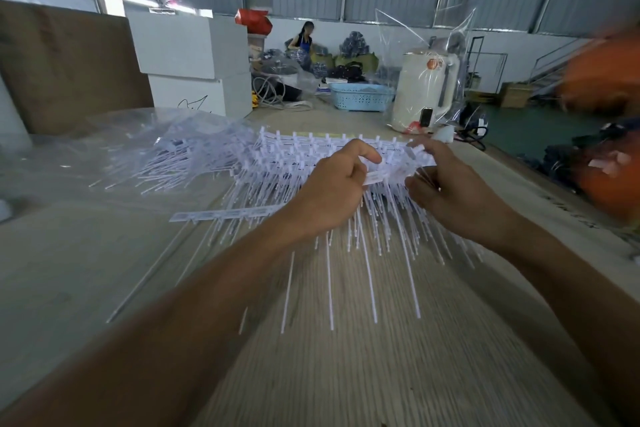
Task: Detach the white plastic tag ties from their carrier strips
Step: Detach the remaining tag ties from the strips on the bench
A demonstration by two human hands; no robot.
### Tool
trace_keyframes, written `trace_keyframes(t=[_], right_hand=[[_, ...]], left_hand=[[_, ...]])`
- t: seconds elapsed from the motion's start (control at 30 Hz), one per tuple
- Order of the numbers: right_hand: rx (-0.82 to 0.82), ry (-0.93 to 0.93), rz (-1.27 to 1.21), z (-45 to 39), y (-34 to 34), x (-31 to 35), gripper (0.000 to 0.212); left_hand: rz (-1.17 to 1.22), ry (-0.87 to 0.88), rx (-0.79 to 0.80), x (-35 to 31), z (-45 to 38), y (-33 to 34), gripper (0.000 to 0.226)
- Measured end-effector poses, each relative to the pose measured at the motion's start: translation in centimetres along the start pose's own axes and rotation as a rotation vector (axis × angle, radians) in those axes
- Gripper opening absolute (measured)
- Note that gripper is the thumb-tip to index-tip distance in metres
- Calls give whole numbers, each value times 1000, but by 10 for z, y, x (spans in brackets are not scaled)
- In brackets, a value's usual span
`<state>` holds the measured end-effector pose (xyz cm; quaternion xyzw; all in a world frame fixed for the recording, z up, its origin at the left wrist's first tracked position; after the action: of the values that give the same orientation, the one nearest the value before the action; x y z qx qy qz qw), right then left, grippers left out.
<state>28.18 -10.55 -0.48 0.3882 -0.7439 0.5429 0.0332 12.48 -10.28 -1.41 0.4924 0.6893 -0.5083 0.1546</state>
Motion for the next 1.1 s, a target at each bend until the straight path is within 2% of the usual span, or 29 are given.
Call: trace_keyframes(t=[0.03, 0.13, 0.23, 0.4, 0.63, 0.8, 0.9, 0.97, 1.1], right_hand=[[-25, 3, 33, 0, -3, 2, 16], [-76, 51, -111, 0, -7, 0, 32], [-99, 139, -354, 2, -2, -9, 33], [-115, 268, -602, 3, 11, -14, 47], [47, 304, -703, 5, 29, -3, 49], [73, 256, -856, 6, 22, 6, 36], [41, 239, -859, 5, 16, 6, 41], [54, 220, -828, 6, 16, 9, 36], [36, 95, -612, 7, 7, 20, 25]], left_hand=[[0, 13, -7, -1, 0, 0, 25], [-11, 54, -30, -7, 2, 0, 20], [-35, 91, -65, -13, 3, -2, 15], [-96, 128, -84, -18, 7, -1, 11], [-100, 210, -170, -29, 8, -4, 2], [-86, 167, -168, -26, 7, -8, 5], [-185, 46, -111, -12, 4, -9, 32], [-102, -24, -62, -3, 3, -8, 46], [-31, -54, -46, -1, 2, -10, 53]])
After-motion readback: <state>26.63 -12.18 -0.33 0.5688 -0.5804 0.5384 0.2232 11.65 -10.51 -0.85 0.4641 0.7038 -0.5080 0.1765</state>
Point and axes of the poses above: each hand's wrist, its own z-axis away from the middle knuckle, its own y-axis out of the palm, x = y × z, the point moved 8 cm from there along -z, towards the middle knuckle, and after that the axes turned 4 degrees about x, right-handed, at the moved point
